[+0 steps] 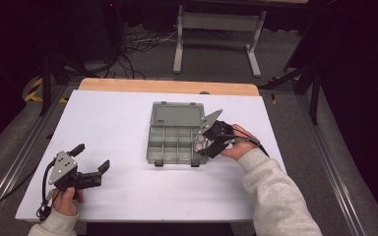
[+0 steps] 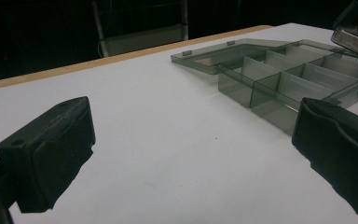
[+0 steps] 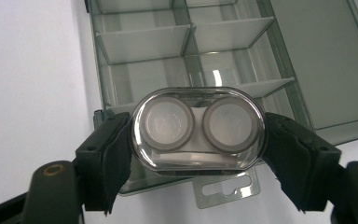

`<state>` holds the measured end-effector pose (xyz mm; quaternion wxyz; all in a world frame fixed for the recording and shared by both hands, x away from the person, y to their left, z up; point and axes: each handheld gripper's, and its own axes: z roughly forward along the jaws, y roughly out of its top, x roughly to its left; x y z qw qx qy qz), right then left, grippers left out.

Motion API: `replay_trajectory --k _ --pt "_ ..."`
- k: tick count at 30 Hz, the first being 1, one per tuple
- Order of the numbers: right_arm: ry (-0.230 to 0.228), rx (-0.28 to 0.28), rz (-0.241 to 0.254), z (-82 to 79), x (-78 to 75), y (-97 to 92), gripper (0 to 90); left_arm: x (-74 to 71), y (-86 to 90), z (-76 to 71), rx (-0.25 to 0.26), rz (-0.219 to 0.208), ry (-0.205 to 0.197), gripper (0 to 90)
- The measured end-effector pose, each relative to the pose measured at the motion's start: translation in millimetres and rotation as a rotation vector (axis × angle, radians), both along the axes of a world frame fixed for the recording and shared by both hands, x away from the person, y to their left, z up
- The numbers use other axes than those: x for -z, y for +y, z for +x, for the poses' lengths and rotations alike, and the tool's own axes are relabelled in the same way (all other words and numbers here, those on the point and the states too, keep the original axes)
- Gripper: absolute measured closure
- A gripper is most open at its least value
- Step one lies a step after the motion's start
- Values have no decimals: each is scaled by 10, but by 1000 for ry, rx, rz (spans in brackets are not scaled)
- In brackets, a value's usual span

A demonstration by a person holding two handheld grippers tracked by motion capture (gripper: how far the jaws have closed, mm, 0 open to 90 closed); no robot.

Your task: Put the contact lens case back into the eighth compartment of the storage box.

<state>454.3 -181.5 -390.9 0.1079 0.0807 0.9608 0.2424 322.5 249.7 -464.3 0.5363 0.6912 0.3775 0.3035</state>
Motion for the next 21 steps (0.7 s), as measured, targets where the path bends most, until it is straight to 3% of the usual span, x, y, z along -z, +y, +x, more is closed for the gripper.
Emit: replay_trajectory --k 16,21 --pt "21 -7 -40 1 60 31 261 0 0 0 1 1 0 2" --pt "21 -12 -29 1 58 29 293 0 0 0 1 1 0 2"
